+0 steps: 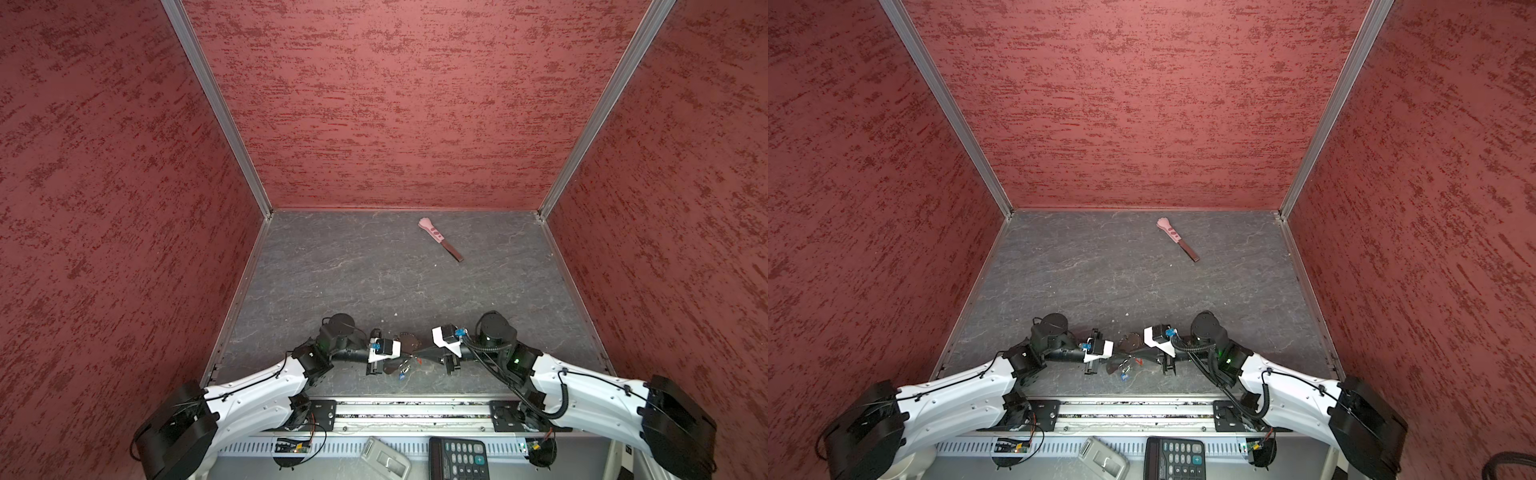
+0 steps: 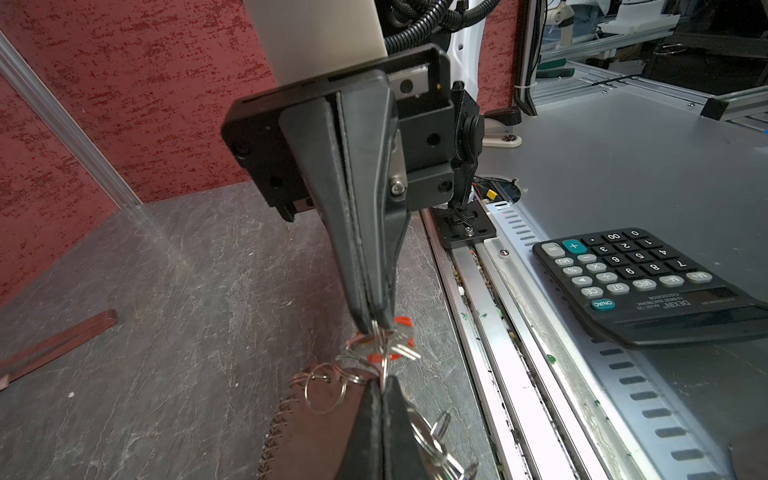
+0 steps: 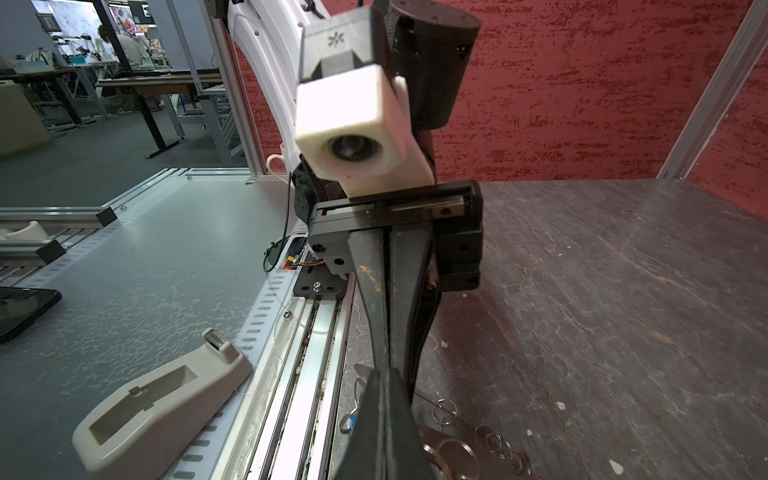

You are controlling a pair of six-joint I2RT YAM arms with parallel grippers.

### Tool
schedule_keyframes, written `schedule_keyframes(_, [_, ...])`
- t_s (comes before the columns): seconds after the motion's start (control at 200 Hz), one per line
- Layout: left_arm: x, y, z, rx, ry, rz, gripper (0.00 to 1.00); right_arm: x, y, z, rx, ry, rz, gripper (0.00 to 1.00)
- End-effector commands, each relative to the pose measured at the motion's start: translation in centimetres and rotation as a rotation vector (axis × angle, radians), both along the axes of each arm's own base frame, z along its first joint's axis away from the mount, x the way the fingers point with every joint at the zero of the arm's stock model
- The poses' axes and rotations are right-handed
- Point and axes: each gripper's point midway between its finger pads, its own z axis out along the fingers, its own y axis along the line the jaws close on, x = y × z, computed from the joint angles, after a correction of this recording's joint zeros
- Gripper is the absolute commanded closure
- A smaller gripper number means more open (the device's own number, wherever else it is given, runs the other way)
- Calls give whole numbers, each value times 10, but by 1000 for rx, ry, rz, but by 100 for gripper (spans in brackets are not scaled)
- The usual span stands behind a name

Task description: Put the keys on the keyring

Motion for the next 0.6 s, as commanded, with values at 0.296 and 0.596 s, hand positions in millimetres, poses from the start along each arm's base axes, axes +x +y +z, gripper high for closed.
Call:
schedule_keyframes(0.296, [15,0,39,-146,-110,79,100,1,2,0,-8,35,-5,100])
schedule_keyframes(0.596, [18,2,43,-171,-121,103,100,2,4,-7,-20,47,2,100])
